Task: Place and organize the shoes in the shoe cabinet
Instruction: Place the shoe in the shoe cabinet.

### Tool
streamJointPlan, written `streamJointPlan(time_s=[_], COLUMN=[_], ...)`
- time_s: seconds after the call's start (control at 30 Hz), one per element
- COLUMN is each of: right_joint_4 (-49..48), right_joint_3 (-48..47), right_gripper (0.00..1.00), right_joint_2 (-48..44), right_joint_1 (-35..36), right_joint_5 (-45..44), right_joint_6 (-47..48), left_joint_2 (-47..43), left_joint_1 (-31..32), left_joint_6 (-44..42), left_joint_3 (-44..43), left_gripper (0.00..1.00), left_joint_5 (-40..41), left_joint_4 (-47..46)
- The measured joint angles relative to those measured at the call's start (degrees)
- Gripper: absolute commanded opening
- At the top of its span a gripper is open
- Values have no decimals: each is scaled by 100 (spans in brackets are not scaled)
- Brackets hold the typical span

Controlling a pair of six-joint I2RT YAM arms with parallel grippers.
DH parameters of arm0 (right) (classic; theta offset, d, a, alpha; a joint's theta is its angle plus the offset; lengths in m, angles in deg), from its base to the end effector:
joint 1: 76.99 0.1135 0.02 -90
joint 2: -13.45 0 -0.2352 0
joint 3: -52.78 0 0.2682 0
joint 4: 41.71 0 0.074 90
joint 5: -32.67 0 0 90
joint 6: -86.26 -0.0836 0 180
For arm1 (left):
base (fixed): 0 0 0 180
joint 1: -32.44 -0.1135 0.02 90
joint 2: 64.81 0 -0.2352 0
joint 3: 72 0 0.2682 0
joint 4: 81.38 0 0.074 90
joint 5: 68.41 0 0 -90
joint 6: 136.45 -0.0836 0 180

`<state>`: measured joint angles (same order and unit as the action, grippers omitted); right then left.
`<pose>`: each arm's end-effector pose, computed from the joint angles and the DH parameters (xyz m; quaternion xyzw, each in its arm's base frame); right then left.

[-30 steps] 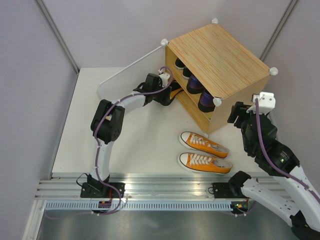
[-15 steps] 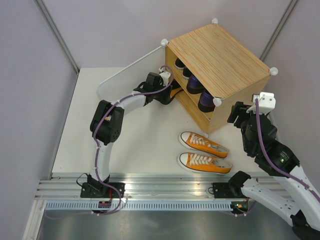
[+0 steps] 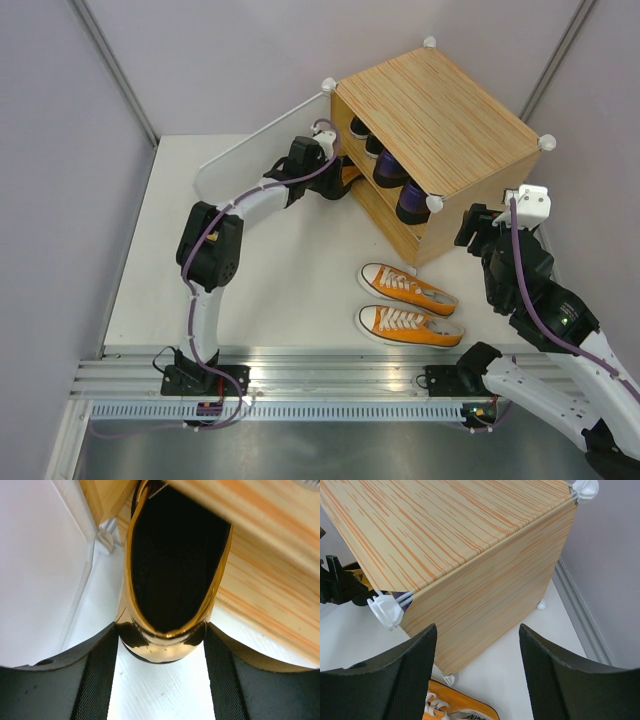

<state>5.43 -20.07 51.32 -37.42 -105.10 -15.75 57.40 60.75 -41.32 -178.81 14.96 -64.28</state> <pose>0.1792 0.0678 0.3842 0.0776 0.7515 -0.0337 0.6543 0.4677 -0.2629 0.1569 0.2031 0.8518 -0.1867 0.4453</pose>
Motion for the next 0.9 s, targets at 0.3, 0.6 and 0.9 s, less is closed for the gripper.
streamJointPlan(time_s=[0.3, 0.6, 0.9], right_joint_4=[-26, -39, -42], right_joint_3=[2, 22, 26], right_gripper=[72, 72, 72], right_joint_2=[2, 0, 0], right_joint_1=[105, 216, 269], right_joint_5=[-118, -291, -378], right_joint_6=[39, 151, 181], left_joint_2=[278, 619, 656], left_joint_1=[-9, -7, 4], left_joint_6=[319, 498, 546], left_joint_3=[-509, -686, -420], left_gripper=[22, 50, 85], left_joint_5=[-46, -168, -181], left_joint_4=[-175, -361, -715])
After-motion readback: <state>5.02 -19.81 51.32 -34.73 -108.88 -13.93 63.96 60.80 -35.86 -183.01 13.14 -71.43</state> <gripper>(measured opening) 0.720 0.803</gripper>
